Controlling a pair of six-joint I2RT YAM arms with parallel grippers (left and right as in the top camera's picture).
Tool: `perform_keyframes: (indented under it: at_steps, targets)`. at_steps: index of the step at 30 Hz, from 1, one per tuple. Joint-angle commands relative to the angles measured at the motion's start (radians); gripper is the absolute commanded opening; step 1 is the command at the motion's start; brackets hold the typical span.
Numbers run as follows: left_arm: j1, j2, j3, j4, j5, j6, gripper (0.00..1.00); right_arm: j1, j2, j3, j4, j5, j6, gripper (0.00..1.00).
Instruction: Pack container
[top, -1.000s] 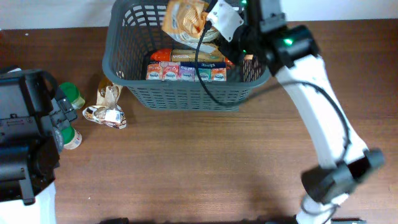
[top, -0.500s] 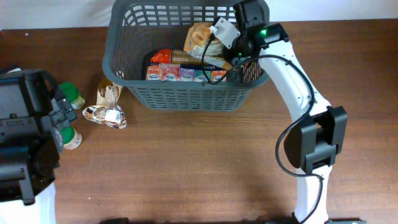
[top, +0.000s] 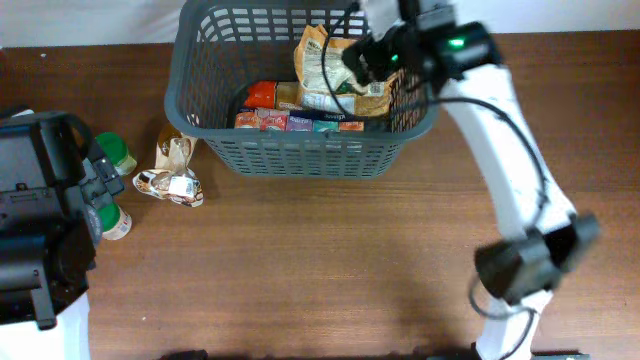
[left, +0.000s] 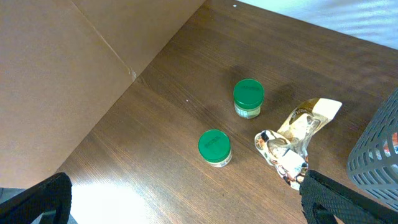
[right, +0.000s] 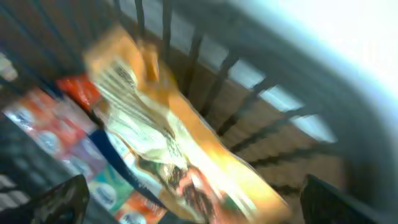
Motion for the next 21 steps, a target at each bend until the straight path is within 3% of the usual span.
perform_keyframes:
  at_steps: [1, 5, 9, 11, 15, 18, 21]
  targets:
    - [0.005, 0.000, 0.002, -0.001, 0.007, -0.017, 0.99, -0.004, -0.218, 0.098, -0.061, 0.124, 0.060, 0.99]
    - [0.005, 0.000, 0.002, -0.001, 0.007, -0.017, 0.99, -0.004, -0.365, 0.109, -0.146, 0.348, 0.060, 0.99]
    - [0.005, 0.000, 0.002, -0.001, 0.007, -0.017, 0.99, -0.005, -0.483, 0.109, -0.233, 0.451, 0.066, 0.99]
    - [0.005, 0.000, 0.002, 0.000, 0.007, -0.017, 0.99, -0.014, -0.530, 0.109, -0.289, 0.494, 0.156, 0.99]
    - [0.005, 0.000, 0.002, 0.000, 0.007, -0.017, 0.99, -0.100, -0.591, 0.109, -0.443, 0.490, 0.352, 0.99]
    - [0.005, 0.000, 0.002, 0.074, 0.008, -0.018, 0.99, -0.193, -0.602, 0.109, -0.571, 0.427, 0.398, 0.99]
    - [0.002, 0.000, 0.002, 0.142, 0.162, -0.018, 0.99, -0.282, -0.594, 0.109, -0.674, 0.338, 0.397, 0.99]
